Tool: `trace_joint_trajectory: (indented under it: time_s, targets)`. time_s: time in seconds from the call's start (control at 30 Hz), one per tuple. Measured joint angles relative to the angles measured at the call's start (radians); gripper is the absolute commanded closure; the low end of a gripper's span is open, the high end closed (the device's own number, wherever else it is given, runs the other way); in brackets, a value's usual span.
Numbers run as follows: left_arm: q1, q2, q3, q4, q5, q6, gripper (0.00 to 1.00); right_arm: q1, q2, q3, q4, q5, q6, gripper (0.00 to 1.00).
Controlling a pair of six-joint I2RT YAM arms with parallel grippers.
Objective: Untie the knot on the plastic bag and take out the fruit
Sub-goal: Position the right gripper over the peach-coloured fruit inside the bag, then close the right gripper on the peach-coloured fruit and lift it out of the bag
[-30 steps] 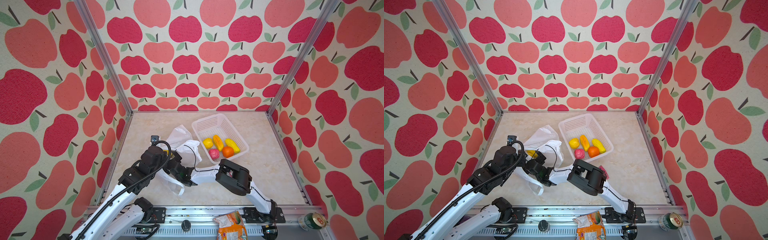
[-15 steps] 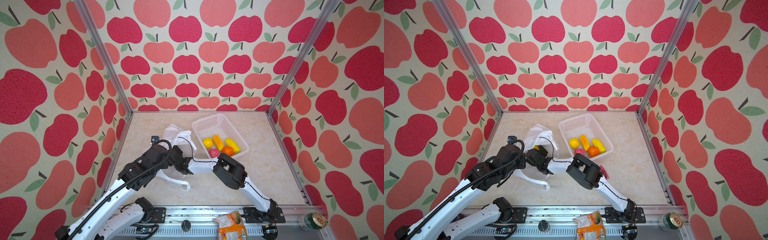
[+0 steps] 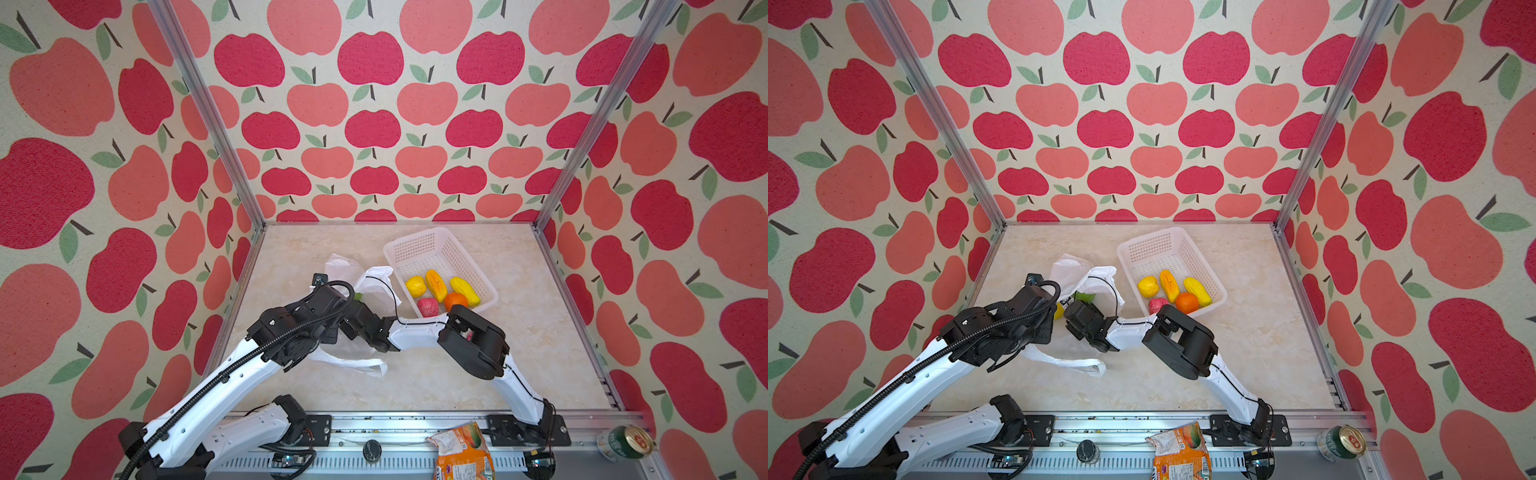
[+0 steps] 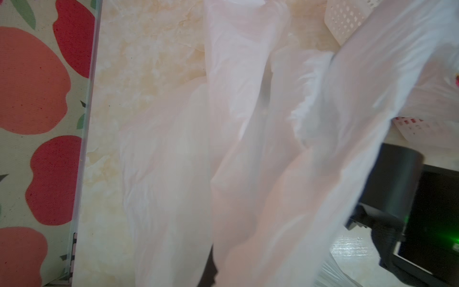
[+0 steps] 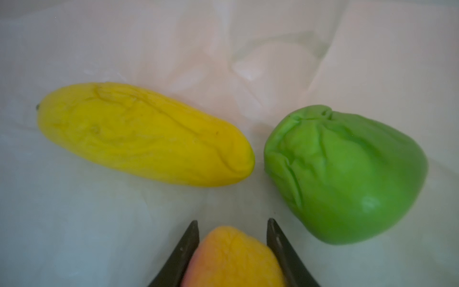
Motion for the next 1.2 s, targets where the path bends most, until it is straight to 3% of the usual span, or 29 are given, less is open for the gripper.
trace_joint_trajectory:
  time_s: [0.47, 0.77, 1.03, 1.2]
  targets:
    - [0.072, -0.067, -0.074, 0.076, 0.117, 0.053, 1.00, 0.090, -0.423, -0.518, 0.342, -0.123, 0.008, 0.84]
    - [0.071, -0.084, -0.078, 0.090, 0.126, 0.051, 1.00, 0.091, -0.618, -0.692, 0.468, -0.232, 0.007, 0.85]
    - [0.000, 0.004, -0.079, 0.068, 0.061, 0.016, 1.00, 0.093, -0.947, -0.810, 0.476, -0.278, -0.014, 0.85]
    - [-0.073, 0.096, -0.077, 0.029, -0.023, -0.030, 1.00, 0.076, -1.167, -0.856, 0.402, -0.192, -0.064, 0.87]
